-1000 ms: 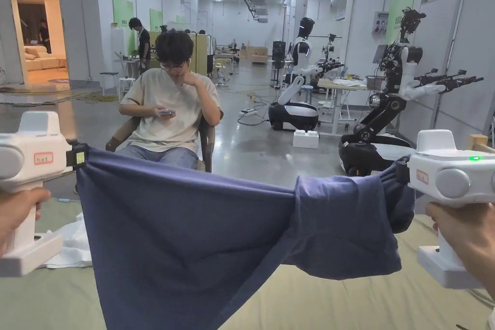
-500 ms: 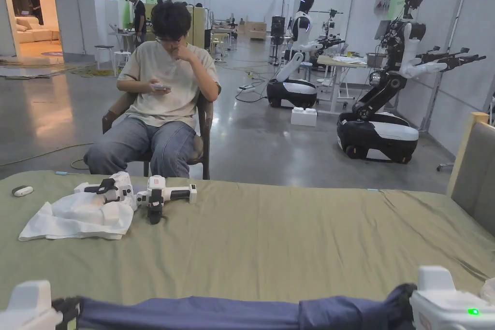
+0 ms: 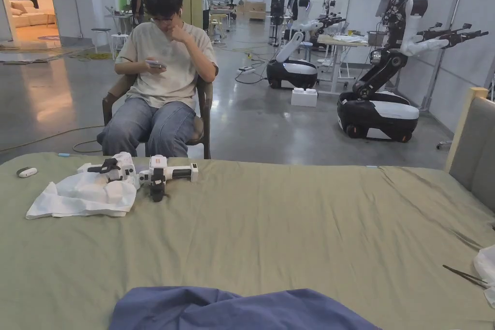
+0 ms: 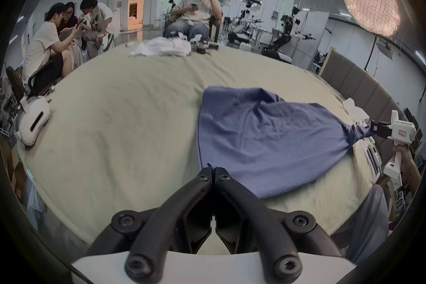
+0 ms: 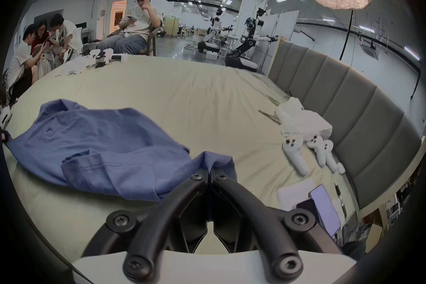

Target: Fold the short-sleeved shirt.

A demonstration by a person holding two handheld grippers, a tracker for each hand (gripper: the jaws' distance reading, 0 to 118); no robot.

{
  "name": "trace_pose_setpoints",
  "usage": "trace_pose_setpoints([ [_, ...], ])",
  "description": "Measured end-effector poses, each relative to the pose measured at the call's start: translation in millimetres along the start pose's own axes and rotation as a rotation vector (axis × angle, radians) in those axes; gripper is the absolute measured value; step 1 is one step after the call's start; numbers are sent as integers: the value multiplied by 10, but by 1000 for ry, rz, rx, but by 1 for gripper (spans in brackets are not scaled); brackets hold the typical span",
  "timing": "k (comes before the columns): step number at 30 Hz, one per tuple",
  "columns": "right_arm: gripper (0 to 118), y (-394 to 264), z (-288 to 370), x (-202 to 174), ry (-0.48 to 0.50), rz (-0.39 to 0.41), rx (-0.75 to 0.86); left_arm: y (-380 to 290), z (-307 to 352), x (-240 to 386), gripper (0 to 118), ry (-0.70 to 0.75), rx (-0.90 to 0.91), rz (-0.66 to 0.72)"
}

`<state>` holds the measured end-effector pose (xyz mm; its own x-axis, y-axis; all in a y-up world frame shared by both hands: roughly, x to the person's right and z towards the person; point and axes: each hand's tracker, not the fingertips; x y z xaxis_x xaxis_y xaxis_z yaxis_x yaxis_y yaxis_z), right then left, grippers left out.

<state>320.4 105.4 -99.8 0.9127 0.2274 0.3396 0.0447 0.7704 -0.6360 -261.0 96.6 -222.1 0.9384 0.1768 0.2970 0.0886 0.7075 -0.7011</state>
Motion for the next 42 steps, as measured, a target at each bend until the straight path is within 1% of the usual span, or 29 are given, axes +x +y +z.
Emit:
trace_pose_setpoints([
  [1, 3, -50, -9, -34, 7, -6, -20, -14, -36, 18, 0, 0, -25, 5],
  [2, 11, -120, -6, -76, 11, -12, -25, -27, -68, 37, 0, -2, -32, 5],
  [3, 24, -176, -19, -114, 12, -11, -39, -91, -125, 7, 6, -4, -38, 8],
  [4, 42, -225, -27, -151, 7, -11, -62, -96, -146, 19, 15, -2, -45, 14],
  [5, 42, -264, -23, -178, 4, -16, -78, -81, -142, 44, 15, 3, -46, 17],
  [6, 48, -303, -11, -187, 3, -27, -79, -65, -139, 57, 18, 5, -41, 19],
  [7, 62, -318, 23, -199, 3, -44, -72, -74, -175, 10, 32, 3, -26, 19],
  [8, 67, -306, 69, -205, 12, -72, -45, -31, -169, 25, 48, 5, -9, 12],
  [9, 68, -267, 116, -215, 20, -89, -21, 23, -153, 57, 63, 13, 20, -1],
  [10, 68, -227, 153, -209, 22, -107, 2, 81, -131, 87, 70, 16, 58, -20],
  [14, 74, 96, 362, -275, 57, -202, 139, 378, 65, 392, 70, 34, 189, -72],
  [18, 74, 440, 561, -424, 61, -252, 291, 616, 146, 636, 70, 90, 334, -122],
  [21, 72, 629, 704, -552, 69, -304, 413, 742, 263, 895, 68, 155, 432, -156],
  [22, 65, 672, 725, -587, 71, -317, 440, 771, 288, 959, 60, 166, 463, -165],
  [23, 55, 720, 759, -631, 69, -325, 463, 782, 273, 970, 50, 161, 501, -175],
  [24, 40, 760, 795, -676, 62, -325, 490, 804, 283, 1017, 37, 165, 527, -179],
  [25, 17, 793, 830, -724, 46, -313, 515, 826, 295, 1069, 20, 168, 543, -184],
  [26, 6, 826, 848, -770, 32, -298, 539, 845, 305, 1122, 11, 170, 556, -194],
  [27, 5, 851, 866, -809, 22, -281, 558, 844, 288, 1122, 4, 173, 569, -200],
  [28, 4, 867, 890, -845, 8, -270, 576, 850, 289, 1139, 0, 169, 581, -202],
  [30, 2, 906, 897, -887, 30, -262, 581, 873, 309, 1180, 0, 161, 593, -203],
  [34, 0, 921, 865, -974, 21, -215, 599, 908, 237, 1130, 0, 156, 593, -212],
  [36, 0, 909, 823, -985, 26, -211, 597, 923, 128, 1021, 0, 169, 564, -213],
  [40, 0, 884, 674, -1002, 39, -174, 562, 1044, -225, 690, 0, 163, 430, -138],
  [42, 0, 861, 557, -990, 68, -163, 529, 1152, -492, 491, 0, 163, 344, -115],
])
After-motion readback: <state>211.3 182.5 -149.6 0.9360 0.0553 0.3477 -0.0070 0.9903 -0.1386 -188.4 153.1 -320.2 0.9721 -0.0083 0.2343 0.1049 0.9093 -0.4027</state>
